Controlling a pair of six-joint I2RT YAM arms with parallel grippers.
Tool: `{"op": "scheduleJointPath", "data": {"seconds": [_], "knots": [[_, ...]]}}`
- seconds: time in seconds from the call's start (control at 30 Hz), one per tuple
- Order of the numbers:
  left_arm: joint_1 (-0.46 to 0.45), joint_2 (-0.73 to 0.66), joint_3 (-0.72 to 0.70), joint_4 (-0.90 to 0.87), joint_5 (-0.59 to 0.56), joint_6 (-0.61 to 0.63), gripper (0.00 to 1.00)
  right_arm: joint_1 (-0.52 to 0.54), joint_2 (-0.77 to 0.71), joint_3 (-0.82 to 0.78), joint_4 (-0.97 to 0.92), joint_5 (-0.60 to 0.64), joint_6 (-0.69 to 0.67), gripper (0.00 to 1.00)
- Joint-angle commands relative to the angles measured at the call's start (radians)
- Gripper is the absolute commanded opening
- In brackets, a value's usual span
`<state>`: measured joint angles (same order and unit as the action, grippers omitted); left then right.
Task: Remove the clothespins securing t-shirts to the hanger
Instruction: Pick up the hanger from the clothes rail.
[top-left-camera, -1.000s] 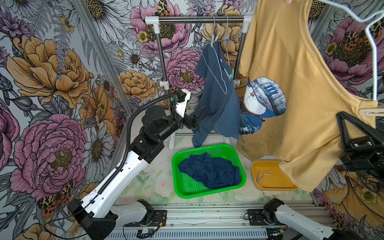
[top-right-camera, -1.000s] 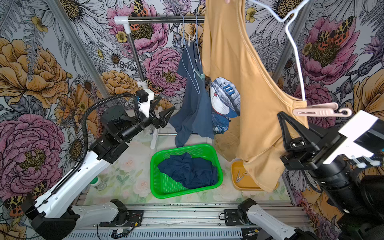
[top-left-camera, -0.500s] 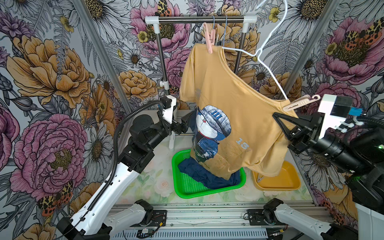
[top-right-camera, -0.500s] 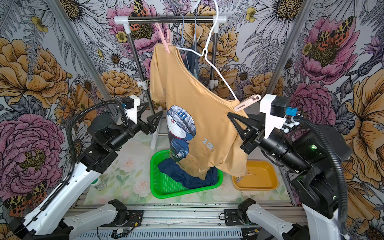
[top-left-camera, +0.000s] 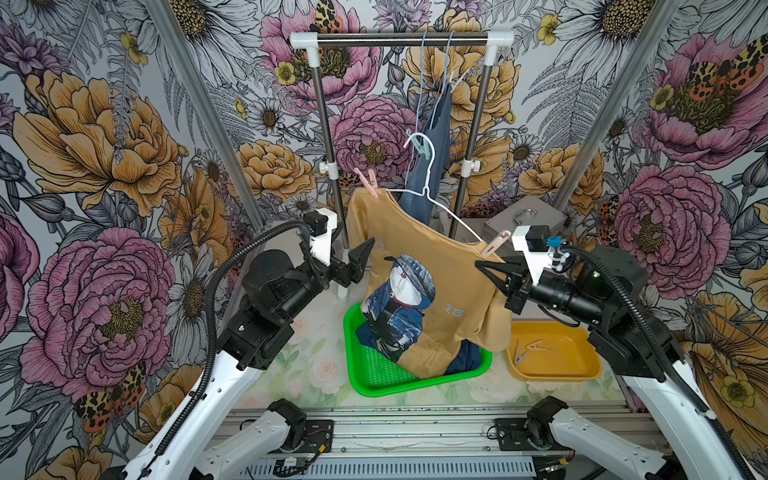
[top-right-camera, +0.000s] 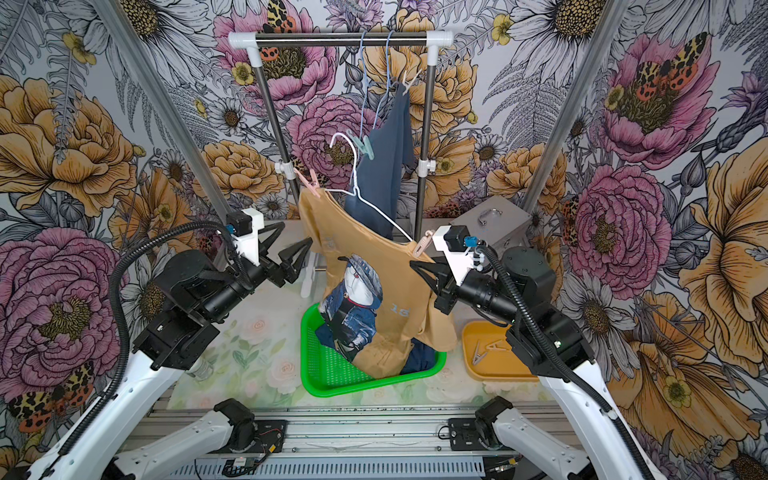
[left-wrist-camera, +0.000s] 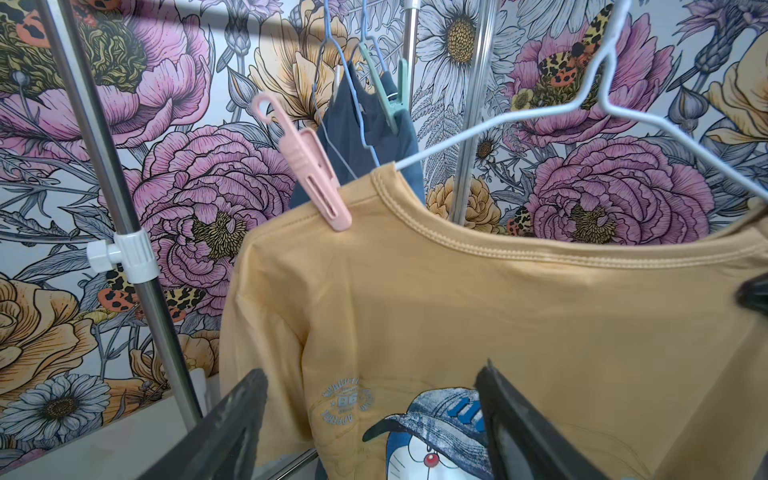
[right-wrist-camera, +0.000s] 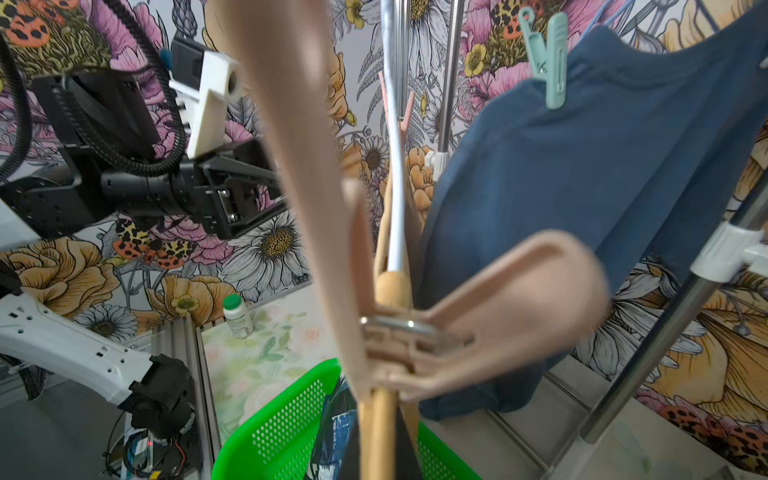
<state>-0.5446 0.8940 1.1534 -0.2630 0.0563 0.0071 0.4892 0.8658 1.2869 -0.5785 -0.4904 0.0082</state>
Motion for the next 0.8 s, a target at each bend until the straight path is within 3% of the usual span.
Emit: {"op": "scheduleJointPath", "data": {"seconds": [0.0,0.13,0.4,0.57,0.77], "knots": [[0.006,0.016,0.022,-0.049,-0.05,-0.032,0.79,-0.005,-0.02,-0.056,0.101,-0.058,-0.045,0.0],[-0.026,0.066,0.063,-0.048,-0.036,-0.028,0.77,-0.001,-0.033,-0.141,0.115,-0.081,-0.046,0.0],[-0.182,0.184,0.198,-0.045,-0.06,0.056,0.75,0.008,-0.083,-0.252,0.153,-0.074,-0.027,0.0],[-0.212,0.256,0.255,-0.043,-0.059,0.067,0.72,0.014,-0.096,-0.282,0.154,-0.073,-0.037,0.0],[-0.215,0.299,0.297,-0.024,-0.04,0.065,0.48,0.017,-0.106,-0.299,0.153,-0.074,-0.046,0.0]]}}
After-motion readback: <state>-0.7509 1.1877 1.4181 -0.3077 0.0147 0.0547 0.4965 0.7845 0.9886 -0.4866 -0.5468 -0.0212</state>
